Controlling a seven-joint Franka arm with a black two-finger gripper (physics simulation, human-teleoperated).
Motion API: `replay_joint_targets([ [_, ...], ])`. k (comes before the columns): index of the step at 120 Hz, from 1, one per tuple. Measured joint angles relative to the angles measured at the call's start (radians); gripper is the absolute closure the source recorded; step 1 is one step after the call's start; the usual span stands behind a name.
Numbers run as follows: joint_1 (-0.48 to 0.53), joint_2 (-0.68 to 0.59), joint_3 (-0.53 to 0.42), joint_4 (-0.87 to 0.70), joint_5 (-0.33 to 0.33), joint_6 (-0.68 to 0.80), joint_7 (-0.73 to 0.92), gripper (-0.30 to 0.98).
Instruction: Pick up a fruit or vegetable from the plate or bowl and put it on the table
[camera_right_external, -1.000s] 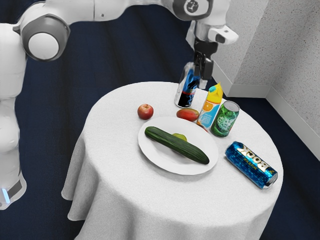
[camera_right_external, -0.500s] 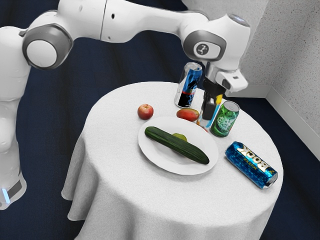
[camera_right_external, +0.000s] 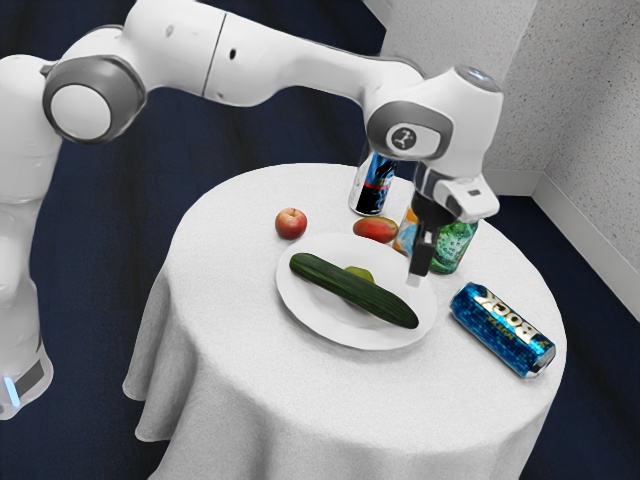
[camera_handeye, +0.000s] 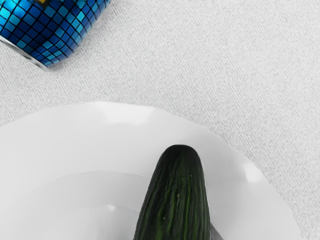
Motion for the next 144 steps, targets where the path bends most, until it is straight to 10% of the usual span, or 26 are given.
replay_joint_targets([
  [144,0.02,-0.054,0.036,-0.324,-0.001,0.252,0.057,0.0],
])
